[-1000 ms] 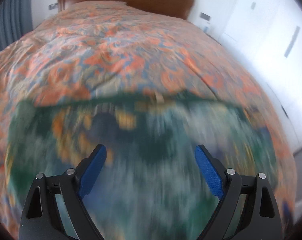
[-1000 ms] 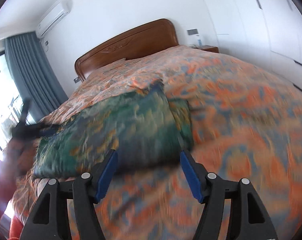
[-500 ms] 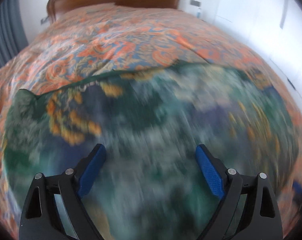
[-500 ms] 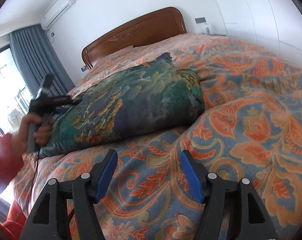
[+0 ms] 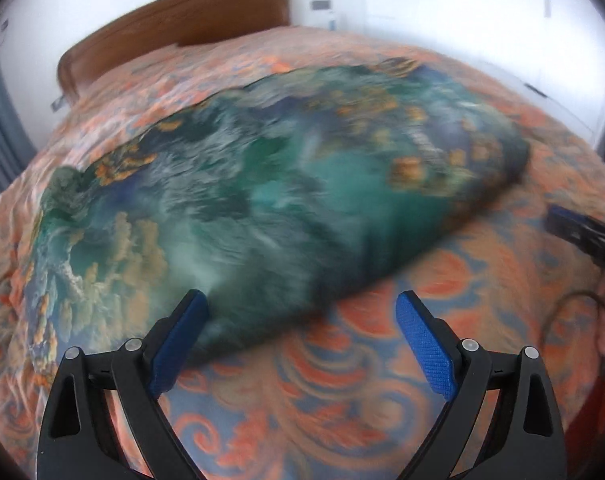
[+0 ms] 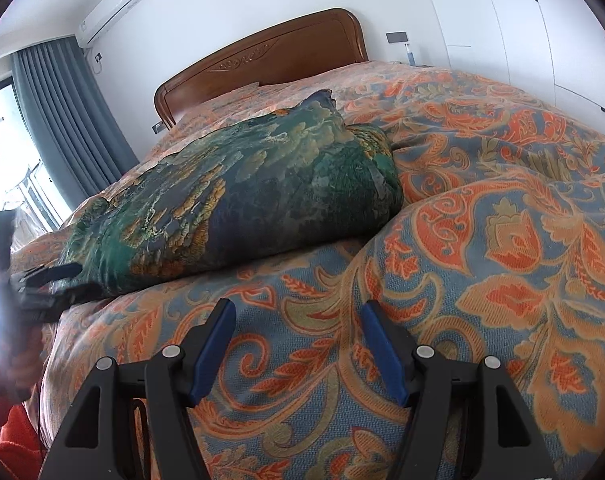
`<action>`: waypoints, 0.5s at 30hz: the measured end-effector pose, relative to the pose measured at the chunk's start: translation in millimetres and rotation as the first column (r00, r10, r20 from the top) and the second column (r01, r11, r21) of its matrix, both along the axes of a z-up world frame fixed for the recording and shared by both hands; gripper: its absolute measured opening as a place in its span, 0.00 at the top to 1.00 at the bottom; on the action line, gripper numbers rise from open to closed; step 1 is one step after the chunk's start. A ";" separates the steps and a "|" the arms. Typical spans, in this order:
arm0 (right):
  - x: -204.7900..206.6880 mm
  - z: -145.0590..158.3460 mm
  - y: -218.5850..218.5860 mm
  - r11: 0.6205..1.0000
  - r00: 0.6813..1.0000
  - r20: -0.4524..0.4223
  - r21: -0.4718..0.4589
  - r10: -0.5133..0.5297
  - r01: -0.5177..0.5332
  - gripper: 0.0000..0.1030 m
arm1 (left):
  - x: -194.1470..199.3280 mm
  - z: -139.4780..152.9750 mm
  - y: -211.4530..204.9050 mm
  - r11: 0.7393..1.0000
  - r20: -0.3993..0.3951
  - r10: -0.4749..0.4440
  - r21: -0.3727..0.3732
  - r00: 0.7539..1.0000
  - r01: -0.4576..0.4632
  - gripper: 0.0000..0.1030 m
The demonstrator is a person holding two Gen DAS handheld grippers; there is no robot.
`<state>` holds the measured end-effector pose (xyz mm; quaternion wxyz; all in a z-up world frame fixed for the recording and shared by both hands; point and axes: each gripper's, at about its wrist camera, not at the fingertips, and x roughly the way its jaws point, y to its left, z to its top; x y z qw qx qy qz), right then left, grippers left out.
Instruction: Fold large clothes
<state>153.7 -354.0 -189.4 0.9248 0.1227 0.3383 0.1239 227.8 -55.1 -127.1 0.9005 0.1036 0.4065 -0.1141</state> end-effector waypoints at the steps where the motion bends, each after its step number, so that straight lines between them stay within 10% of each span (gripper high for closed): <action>1: -1.0 0.2 0.4 1.000 1.000 0.001 0.003 -0.004 0.004 0.35 | -2.6 4.4 -3.4 1.000 0.005 -0.018 -0.017 1.000 0.018 0.07; 7: 4.9 12.2 -19.3 0.977 0.997 -0.050 0.202 -0.065 0.074 0.30 | 18.3 18.6 -25.1 0.993 0.039 -0.070 -0.093 0.997 0.074 0.07; 15: 88.3 -1.2 -50.9 0.844 0.951 -0.259 0.462 -0.167 0.273 0.17 | 45.0 -13.2 -50.4 0.994 -0.060 -0.107 -0.043 0.992 0.105 0.06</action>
